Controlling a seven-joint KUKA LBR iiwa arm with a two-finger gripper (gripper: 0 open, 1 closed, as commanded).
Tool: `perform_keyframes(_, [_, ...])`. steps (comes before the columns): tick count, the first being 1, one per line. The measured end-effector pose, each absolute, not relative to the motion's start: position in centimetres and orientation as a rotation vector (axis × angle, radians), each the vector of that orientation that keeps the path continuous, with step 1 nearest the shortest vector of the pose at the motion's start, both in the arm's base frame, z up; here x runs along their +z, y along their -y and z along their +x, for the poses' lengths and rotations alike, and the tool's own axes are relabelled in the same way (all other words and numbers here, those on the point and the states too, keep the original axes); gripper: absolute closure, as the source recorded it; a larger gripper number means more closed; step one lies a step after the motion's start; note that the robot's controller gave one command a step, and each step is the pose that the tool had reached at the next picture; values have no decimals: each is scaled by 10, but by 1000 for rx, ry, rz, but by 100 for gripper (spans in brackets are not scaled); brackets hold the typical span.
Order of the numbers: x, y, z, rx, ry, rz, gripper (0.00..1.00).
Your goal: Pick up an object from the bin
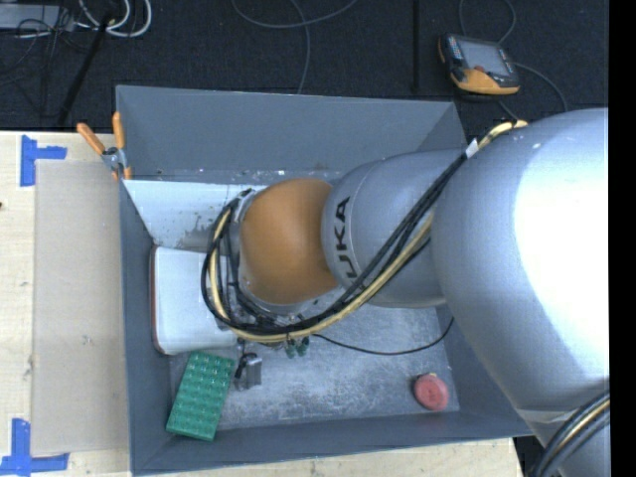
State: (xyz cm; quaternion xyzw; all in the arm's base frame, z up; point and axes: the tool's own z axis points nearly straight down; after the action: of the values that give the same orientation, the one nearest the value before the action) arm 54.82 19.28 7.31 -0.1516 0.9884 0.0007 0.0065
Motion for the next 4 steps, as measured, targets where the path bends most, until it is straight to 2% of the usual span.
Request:
perform_keyframes(1, [100, -230, 490, 2, -2978, -1008, 0])
perform_keyframes(2, [99, -249, 476, 3, -2659, -1674, 0])
perform_keyframes(3, [68, -245, 481, -1, -2625, -1732, 0])
perform_keyframes(4, [68, -245, 482, 0, -2632, -1725, 0])
